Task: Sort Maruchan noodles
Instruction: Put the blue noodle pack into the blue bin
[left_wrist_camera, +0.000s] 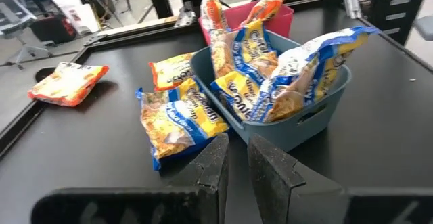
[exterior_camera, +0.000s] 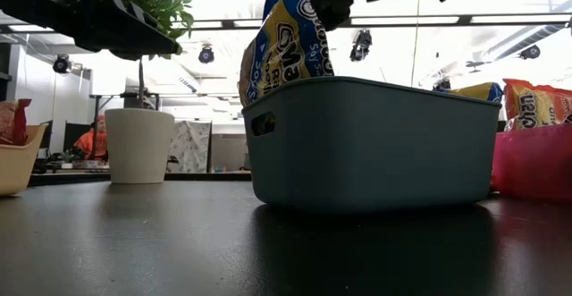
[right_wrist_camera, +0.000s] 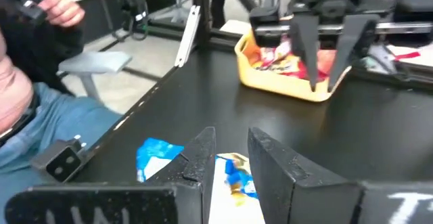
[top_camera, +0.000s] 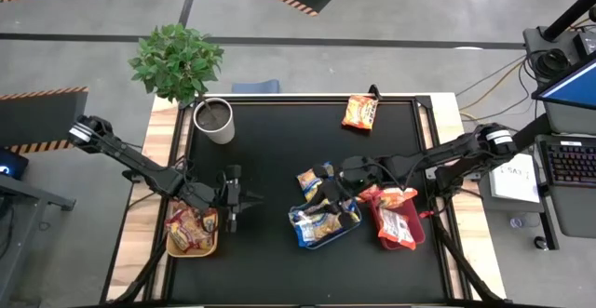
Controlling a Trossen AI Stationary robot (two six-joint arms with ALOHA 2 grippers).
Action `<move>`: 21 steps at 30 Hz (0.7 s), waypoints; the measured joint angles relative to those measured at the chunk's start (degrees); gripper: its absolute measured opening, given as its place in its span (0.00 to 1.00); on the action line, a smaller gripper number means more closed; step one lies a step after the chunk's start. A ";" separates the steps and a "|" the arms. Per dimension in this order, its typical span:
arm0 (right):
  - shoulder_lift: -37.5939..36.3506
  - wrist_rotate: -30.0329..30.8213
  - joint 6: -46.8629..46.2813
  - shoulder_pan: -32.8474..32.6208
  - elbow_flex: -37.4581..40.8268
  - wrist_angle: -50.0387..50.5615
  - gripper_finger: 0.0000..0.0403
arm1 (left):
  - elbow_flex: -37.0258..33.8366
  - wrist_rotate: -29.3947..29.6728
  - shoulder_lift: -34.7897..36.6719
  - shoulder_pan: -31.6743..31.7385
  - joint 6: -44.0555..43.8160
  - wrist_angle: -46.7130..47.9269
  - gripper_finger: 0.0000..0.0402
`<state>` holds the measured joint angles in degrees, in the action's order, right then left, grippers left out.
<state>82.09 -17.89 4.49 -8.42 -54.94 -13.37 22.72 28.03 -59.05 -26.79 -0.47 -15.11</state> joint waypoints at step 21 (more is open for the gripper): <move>-0.97 0.00 -3.49 4.14 5.95 -8.19 0.18 | 0.00 3.02 -4.49 0.28 3.47 -4.89 0.10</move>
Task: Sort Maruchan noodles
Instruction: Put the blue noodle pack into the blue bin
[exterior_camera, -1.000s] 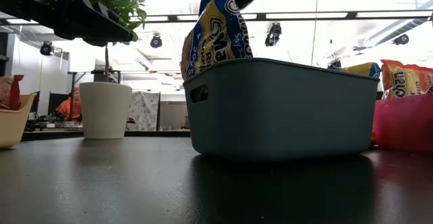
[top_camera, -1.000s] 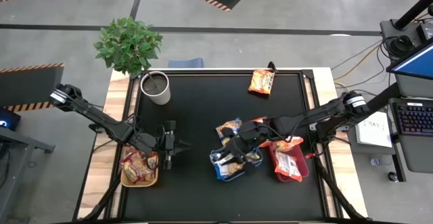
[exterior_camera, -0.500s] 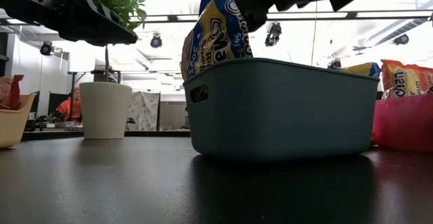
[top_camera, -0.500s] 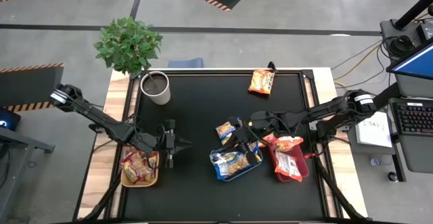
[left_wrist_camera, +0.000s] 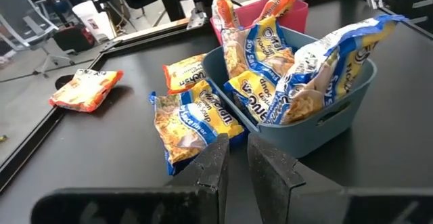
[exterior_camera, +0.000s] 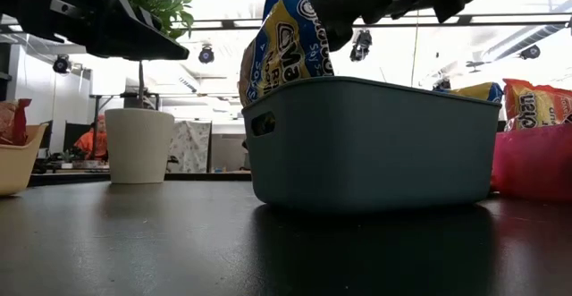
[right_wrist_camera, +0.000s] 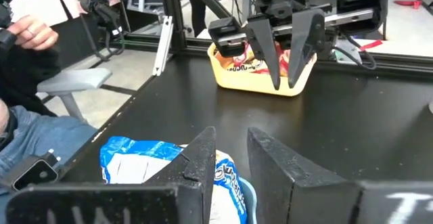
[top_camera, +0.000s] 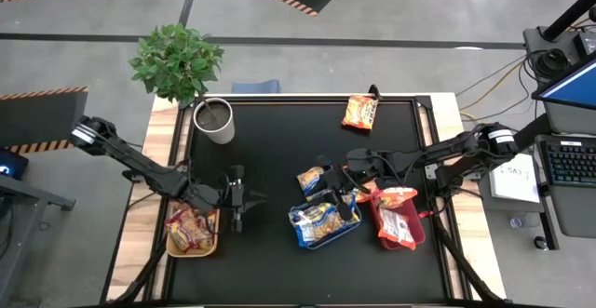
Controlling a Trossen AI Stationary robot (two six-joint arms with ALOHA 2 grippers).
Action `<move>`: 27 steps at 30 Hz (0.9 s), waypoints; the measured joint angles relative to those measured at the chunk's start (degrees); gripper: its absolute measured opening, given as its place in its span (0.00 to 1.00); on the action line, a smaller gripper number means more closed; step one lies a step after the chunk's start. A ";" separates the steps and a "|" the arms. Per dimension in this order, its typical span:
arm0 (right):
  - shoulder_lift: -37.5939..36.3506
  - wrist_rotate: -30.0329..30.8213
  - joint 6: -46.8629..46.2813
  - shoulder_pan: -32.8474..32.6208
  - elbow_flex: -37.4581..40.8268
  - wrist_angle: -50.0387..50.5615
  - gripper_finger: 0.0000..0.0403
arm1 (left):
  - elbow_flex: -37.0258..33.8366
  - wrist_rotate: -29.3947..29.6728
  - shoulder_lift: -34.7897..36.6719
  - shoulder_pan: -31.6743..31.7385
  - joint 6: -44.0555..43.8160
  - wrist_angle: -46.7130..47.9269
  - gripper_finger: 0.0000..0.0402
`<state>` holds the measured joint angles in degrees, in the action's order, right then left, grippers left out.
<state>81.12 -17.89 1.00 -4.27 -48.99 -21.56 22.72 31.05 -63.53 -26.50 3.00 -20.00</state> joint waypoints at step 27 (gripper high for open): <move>-0.46 10.48 -8.29 4.43 -0.48 5.27 0.10 | 0.00 -0.04 -2.07 3.92 3.49 -7.55 0.10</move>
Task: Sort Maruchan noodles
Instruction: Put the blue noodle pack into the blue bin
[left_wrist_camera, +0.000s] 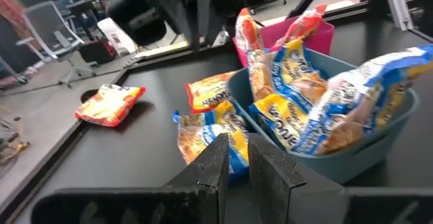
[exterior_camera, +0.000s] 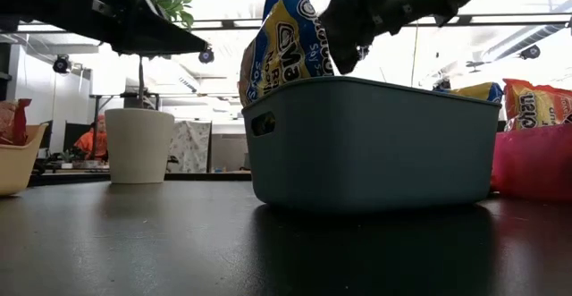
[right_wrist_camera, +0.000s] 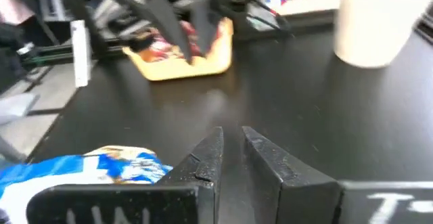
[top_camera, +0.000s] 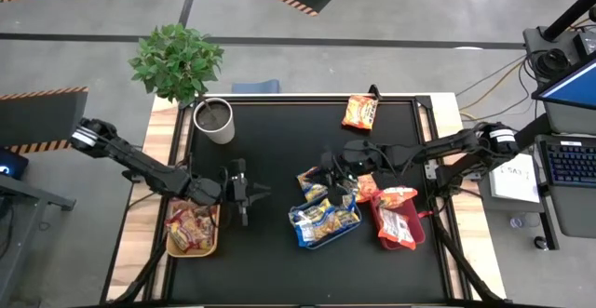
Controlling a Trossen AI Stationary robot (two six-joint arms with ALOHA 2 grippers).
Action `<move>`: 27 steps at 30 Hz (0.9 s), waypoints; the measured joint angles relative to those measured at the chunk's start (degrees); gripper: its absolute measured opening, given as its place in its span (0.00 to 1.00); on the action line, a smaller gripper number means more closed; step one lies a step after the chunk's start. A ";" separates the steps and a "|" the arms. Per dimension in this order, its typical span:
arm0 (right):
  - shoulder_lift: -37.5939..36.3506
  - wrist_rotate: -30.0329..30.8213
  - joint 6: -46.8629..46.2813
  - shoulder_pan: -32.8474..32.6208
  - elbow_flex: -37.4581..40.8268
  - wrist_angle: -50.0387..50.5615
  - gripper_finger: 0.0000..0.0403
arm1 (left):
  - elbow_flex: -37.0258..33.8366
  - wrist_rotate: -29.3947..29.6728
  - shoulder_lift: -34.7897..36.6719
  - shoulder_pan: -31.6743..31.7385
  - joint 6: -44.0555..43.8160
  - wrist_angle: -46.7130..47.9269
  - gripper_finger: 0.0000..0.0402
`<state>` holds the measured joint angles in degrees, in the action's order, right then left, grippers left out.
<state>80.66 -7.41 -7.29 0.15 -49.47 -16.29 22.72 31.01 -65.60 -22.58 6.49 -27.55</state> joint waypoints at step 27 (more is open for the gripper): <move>5.88 -6.60 1.40 10.00 -11.65 41.23 0.02 | 0.00 -5.85 0.06 13.42 19.81 -7.30 0.10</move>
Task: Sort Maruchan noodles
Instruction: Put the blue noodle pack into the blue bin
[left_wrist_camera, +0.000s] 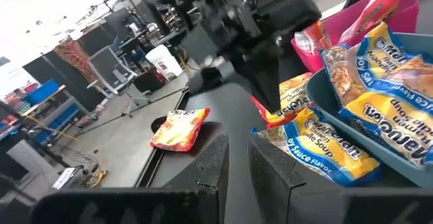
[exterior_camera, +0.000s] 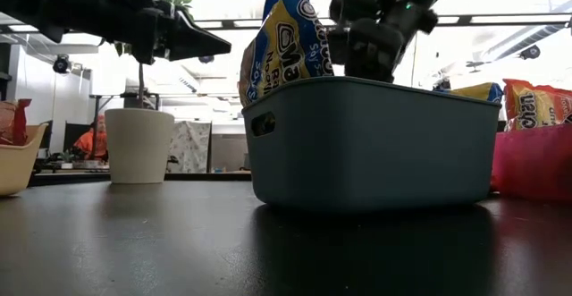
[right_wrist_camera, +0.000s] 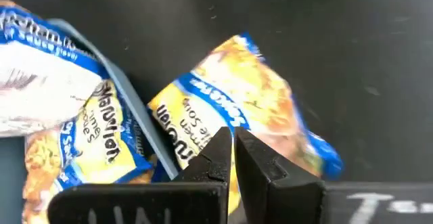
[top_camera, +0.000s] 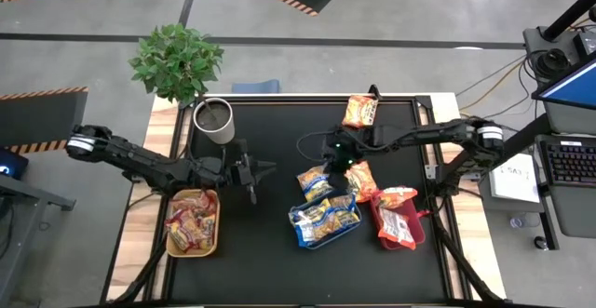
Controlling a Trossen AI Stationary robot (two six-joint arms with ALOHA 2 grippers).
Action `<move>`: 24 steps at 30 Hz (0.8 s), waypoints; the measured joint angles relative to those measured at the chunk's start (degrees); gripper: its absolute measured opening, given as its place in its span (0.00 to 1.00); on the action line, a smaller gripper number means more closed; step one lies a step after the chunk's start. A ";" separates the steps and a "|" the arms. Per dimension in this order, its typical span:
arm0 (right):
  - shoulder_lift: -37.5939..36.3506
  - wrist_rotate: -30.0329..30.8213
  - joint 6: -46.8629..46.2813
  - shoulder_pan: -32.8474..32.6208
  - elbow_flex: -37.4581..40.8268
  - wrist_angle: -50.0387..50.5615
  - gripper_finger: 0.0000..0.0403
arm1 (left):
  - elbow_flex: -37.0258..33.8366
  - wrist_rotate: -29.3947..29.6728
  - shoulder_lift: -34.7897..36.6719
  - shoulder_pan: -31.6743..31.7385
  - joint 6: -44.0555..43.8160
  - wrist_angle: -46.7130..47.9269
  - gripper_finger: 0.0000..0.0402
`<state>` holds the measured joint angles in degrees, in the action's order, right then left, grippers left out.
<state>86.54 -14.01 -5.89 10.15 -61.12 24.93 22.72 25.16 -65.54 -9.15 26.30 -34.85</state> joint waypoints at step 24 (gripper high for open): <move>16.71 -0.32 10.18 3.75 -17.46 -7.05 0.02 | 0.00 -0.97 0.00 1.01 -3.87 2.41 0.10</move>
<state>103.25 -14.33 4.28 13.90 -78.58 17.89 22.72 24.19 -65.54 -8.14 22.43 -32.44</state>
